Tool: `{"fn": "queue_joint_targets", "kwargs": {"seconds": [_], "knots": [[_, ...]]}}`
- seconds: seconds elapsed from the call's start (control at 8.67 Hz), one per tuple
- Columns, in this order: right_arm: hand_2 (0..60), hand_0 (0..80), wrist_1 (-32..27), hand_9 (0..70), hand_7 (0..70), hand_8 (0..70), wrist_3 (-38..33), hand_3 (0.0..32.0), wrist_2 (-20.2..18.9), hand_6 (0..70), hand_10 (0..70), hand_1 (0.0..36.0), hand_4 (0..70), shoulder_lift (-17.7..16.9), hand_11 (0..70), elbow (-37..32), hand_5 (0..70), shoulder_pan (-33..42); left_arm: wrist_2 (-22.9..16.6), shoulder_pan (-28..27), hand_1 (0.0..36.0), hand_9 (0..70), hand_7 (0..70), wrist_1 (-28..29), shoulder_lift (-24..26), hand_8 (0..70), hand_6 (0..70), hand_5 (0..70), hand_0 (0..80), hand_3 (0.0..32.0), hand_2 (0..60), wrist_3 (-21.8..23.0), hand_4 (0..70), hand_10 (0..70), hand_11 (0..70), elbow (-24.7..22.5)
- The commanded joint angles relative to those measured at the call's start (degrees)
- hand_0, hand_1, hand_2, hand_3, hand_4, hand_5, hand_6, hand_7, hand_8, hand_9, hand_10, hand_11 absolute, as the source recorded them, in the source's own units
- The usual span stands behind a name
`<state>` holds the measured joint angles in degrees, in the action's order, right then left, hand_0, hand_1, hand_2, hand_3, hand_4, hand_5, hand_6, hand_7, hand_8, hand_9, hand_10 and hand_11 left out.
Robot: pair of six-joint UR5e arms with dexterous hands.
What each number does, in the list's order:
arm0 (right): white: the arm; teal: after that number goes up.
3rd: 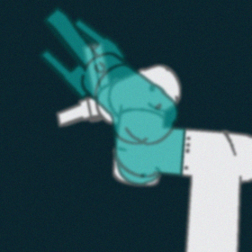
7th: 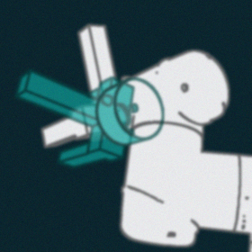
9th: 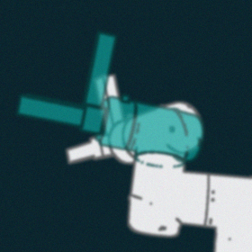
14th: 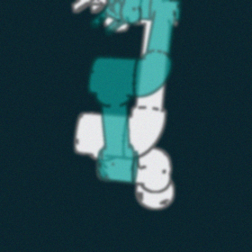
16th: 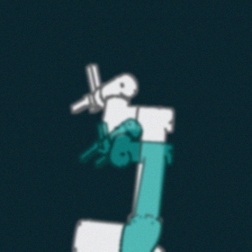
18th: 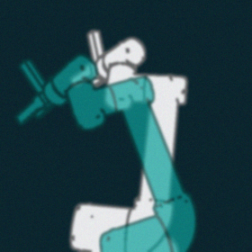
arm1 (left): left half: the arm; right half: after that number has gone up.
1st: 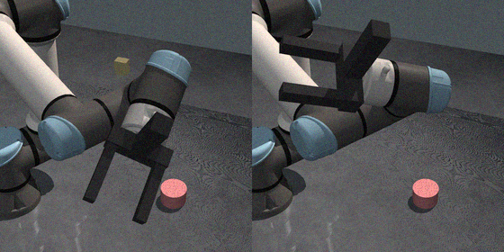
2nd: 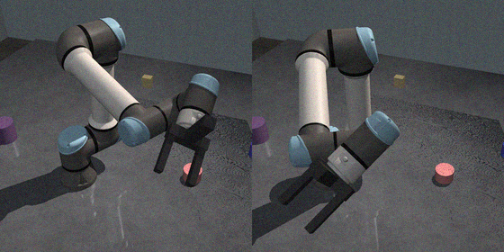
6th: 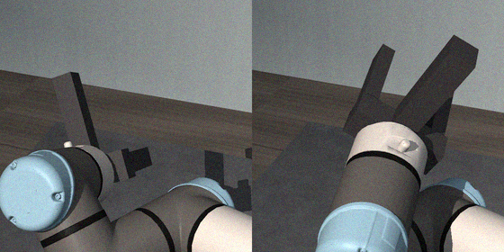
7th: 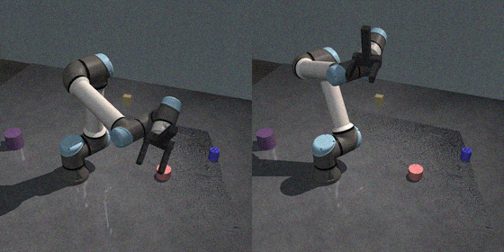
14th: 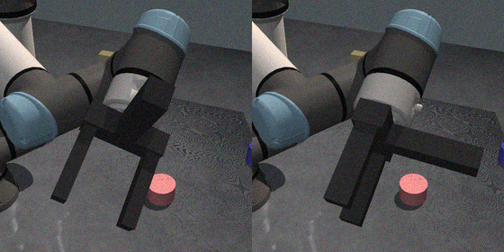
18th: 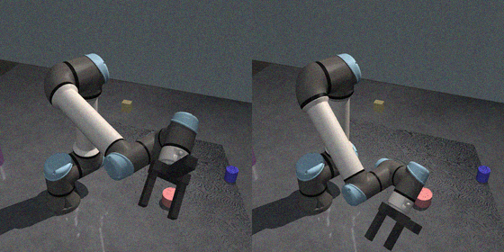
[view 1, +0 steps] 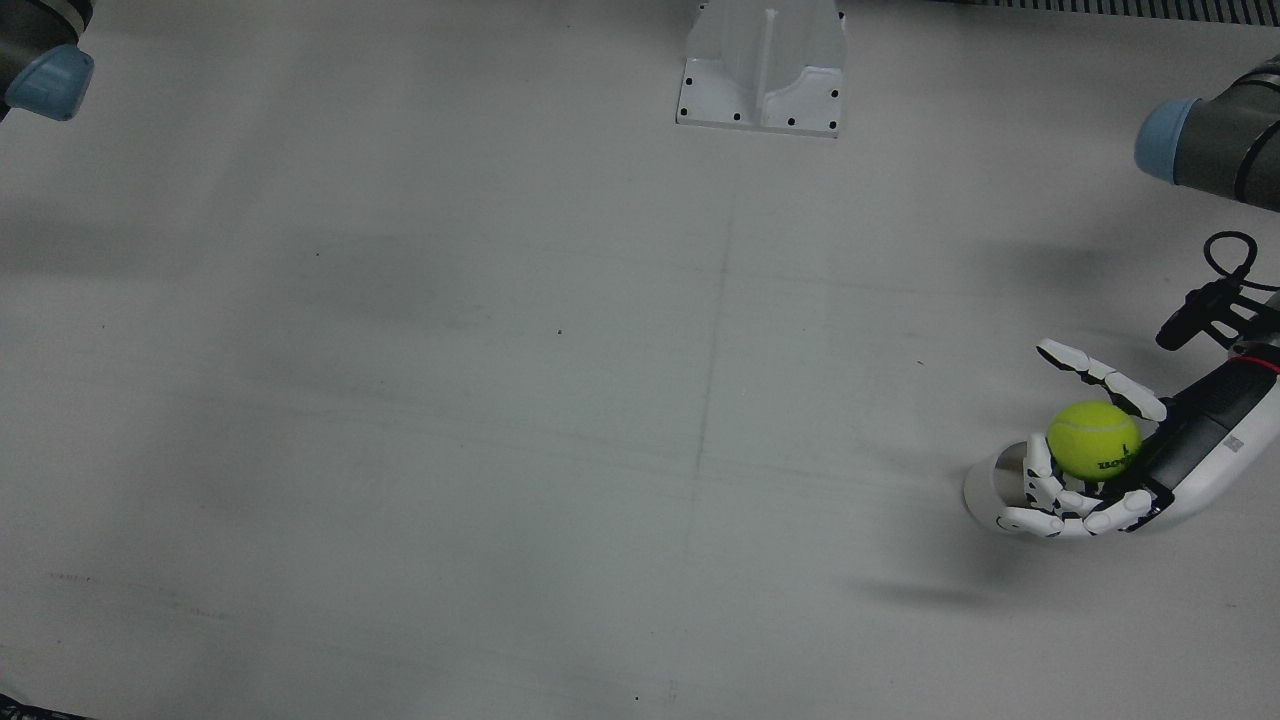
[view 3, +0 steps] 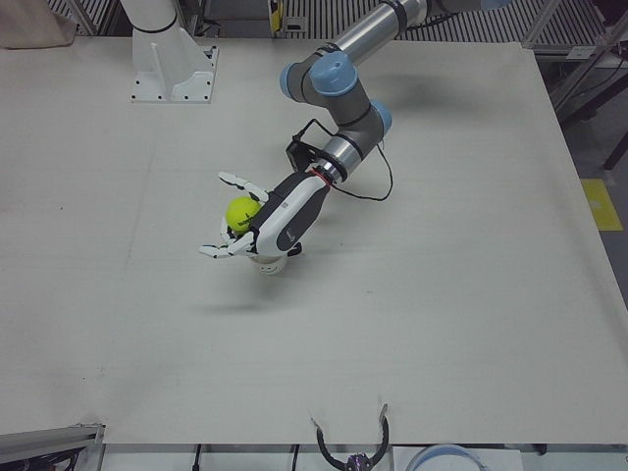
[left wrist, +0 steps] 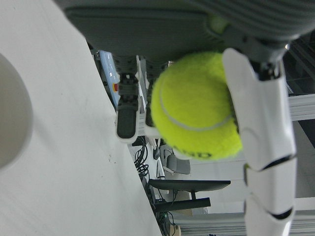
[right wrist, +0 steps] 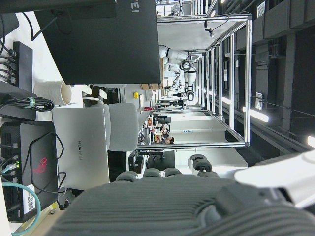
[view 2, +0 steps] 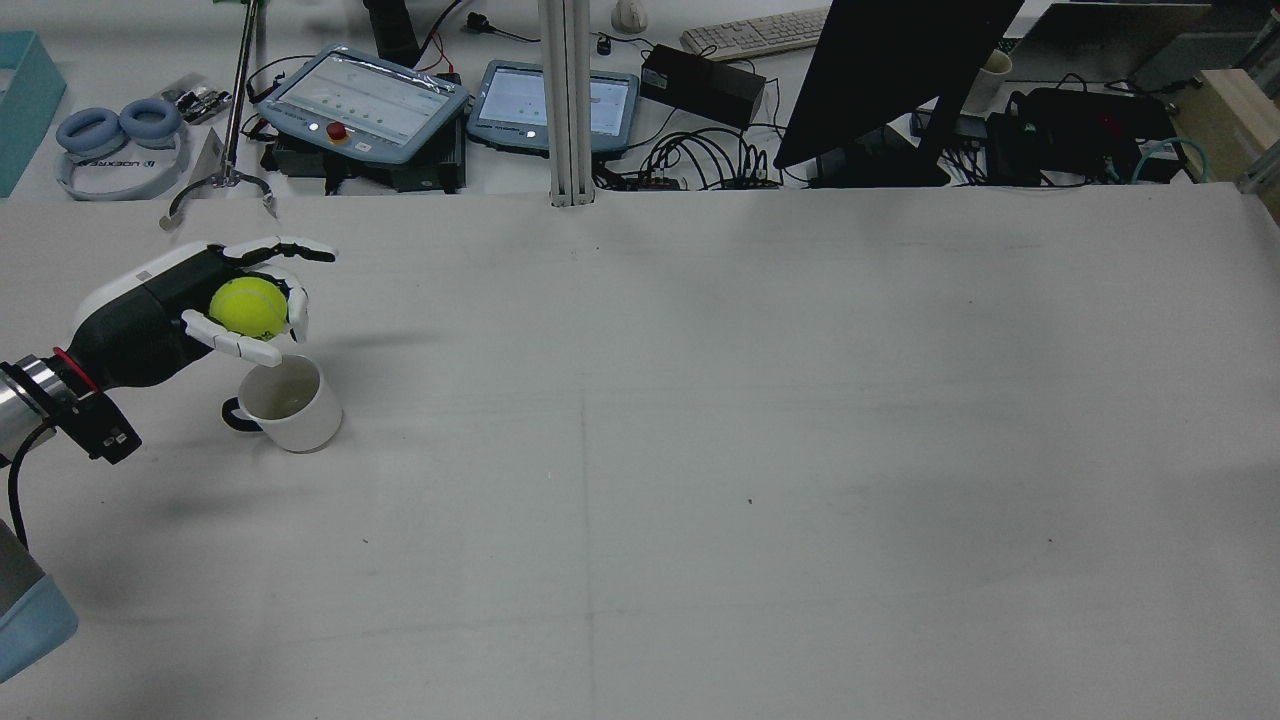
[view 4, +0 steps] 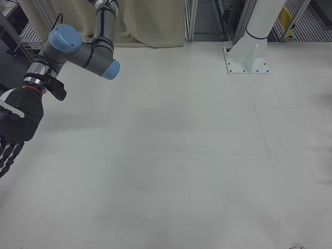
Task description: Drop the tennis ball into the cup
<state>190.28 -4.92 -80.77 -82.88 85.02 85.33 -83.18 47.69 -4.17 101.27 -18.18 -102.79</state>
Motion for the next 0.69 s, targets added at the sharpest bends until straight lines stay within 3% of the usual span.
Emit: {"fn": "queue_joint_targets", "kwargs": {"seconds": [0.0,0.12,0.23,0.35,0.46,0.58], "knots": [[0.0,0.0,0.0,0.0,0.0,0.0,0.0,0.0,0.0,0.0,0.0,0.0,0.0,-0.35,0.0,0.14,0.0,-0.08,0.12,-2.68,16.6,17.8,26.6,3.37,0.6,18.6,45.2,13.9,50.9,0.0,18.7,0.16,19.1,16.7,25.7,4.95],[0.0,0.0,0.0,0.0,0.0,0.0,0.0,0.0,0.0,0.0,0.0,0.0,0.0,-0.35,0.0,0.14,0.0,-0.08,0.04,-2.69,16.0,12.8,17.3,3.38,0.51,16.2,44.9,13.6,50.0,0.0,20.8,0.33,19.4,14.5,22.4,4.96],[0.0,0.0,0.0,0.0,0.0,0.0,0.0,0.0,0.0,0.0,0.0,0.0,0.0,-0.35,0.0,0.14,0.0,-0.08,0.04,-2.69,16.0,11.9,16.2,3.38,0.51,14.8,40.4,12.6,49.7,0.0,20.5,0.51,19.2,14.0,21.7,4.79],[0.0,0.0,0.0,0.0,0.0,0.0,0.0,0.0,0.0,0.0,0.0,0.0,0.0,-0.35,0.0,0.14,0.0,-0.08,-0.05,-2.78,14.8,10.3,12.7,3.38,0.6,15.7,47.9,13.8,48.9,0.0,22.1,0.43,19.1,13.5,20.8,5.05],[0.0,0.0,0.0,0.0,0.0,0.0,0.0,0.0,0.0,0.0,0.0,0.0,0.0,-0.35,0.0,0.23,0.0,0.01,-0.05,-2.69,14.6,9.8,12.2,3.38,0.51,15.3,47.7,13.6,48.5,0.0,22.8,0.6,19.2,13.3,20.6,5.05],[0.0,0.0,0.0,0.0,0.0,0.0,0.0,0.0,0.0,0.0,0.0,0.0,0.0,-0.35,0.0,0.23,0.0,0.01,-0.14,-2.6,14.5,9.4,12.9,3.38,0.25,13.6,41.2,12.2,48.3,0.0,21.4,0.69,20.3,13.1,20.1,5.05]]}}
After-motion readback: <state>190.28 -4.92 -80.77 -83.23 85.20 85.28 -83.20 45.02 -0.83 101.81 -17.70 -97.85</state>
